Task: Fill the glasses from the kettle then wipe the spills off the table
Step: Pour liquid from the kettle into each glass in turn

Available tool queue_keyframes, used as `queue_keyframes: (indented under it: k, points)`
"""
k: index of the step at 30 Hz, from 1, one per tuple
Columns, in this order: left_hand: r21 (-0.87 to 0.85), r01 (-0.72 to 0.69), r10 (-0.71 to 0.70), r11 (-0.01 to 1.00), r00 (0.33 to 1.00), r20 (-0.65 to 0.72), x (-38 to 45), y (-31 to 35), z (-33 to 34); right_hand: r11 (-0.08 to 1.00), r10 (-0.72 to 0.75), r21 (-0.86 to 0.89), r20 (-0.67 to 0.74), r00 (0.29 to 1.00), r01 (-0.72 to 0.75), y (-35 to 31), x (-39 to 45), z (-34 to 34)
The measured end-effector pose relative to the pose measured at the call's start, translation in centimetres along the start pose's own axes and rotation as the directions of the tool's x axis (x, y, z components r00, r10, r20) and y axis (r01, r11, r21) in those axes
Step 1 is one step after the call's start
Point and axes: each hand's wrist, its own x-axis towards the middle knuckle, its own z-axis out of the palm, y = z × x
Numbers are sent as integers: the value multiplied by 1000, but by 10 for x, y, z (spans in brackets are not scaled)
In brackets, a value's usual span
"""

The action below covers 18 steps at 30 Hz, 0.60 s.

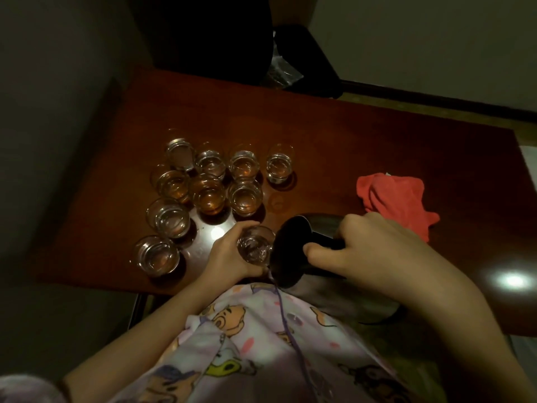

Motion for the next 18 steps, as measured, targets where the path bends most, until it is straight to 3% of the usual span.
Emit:
queue_keyframes:
  k: [18]
  points:
    - [3, 28, -28, 1000, 999, 31, 0, 1, 0, 1000, 20, -9, -16, 1000, -20, -3, -4, -1]
